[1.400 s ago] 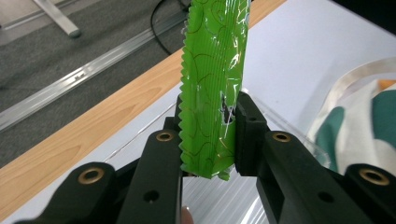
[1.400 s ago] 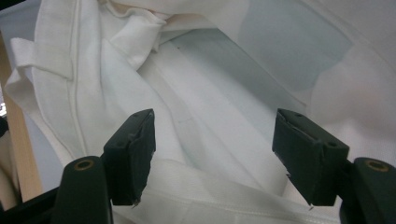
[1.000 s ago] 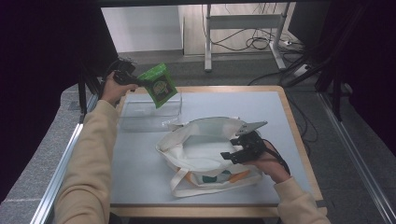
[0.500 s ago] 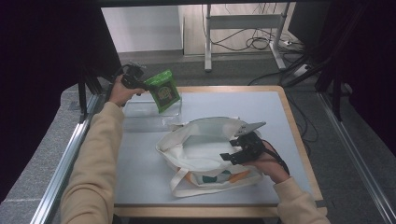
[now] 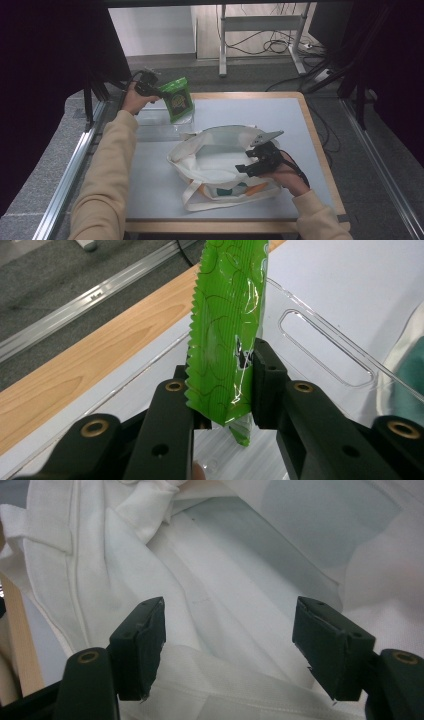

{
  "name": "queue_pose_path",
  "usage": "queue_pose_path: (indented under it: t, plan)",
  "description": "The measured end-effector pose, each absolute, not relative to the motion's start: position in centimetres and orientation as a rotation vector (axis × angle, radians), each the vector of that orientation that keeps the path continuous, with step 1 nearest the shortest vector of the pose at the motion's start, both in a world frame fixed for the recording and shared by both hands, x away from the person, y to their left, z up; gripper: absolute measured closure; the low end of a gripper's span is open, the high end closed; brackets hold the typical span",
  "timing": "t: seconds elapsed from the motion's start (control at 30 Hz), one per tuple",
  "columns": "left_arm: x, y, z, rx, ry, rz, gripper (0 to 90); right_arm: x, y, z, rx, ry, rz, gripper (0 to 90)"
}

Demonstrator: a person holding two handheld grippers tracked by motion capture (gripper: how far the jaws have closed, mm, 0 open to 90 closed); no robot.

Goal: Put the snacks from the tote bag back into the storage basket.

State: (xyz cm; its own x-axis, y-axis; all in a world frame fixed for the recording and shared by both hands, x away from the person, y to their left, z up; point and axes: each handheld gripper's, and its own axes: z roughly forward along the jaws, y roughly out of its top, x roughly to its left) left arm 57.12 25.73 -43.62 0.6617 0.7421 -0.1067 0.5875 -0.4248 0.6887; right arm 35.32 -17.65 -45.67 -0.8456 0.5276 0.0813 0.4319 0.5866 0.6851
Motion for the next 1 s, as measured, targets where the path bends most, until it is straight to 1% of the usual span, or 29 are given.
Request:
queue_pose_path:
  t: [0.07, 0.27, 0.33, 0.43, 0.6, 0.67, 0.73, 0.87, 1.0]
  plan:
    - [57.3, 25.7, -43.7, 2.151, 1.021, 0.285, 73.3, 35.4, -17.7, -45.7, 0.815, 2.682, 1.102, 29.1]
    - [57.7, 25.7, -44.2, 2.121, 1.037, 0.327, 65.7, 35.4, -17.6, -45.8, 0.821, 2.687, 1.096, 29.0]
    - [57.7, 25.5, -44.3, 2.109, 1.038, 0.339, 61.9, 35.4, -17.7, -45.8, 0.822, 2.687, 1.093, 28.9]
    - [57.8, 25.3, -44.2, 2.089, 1.038, 0.36, 51.3, 35.4, -17.7, -45.8, 0.823, 2.686, 1.094, 29.0]
    - [57.7, 25.4, -43.3, 2.028, 1.044, 0.429, 41.7, 35.4, -17.8, -45.8, 0.824, 2.684, 1.094, 29.0]
    - [57.4, 25.8, -42.7, 1.984, 1.05, 0.457, 40.4, 35.4, -17.8, -45.8, 0.823, 2.686, 1.095, 29.0]
    - [57.2, 26.2, -42.1, 1.947, 1.045, 0.45, 40.2, 35.4, -17.8, -45.8, 0.819, 2.691, 1.094, 29.0]
    - [56.8, 26.7, -41.4, 1.953, 1.049, 0.465, 39.1, 35.3, -17.7, -45.8, 0.816, 2.695, 1.088, 29.0]
    - [56.4, 27.2, -41.1, 1.956, 1.057, 0.451, 39.6, 35.3, -17.6, -45.8, 0.811, 2.696, 1.087, 29.0]
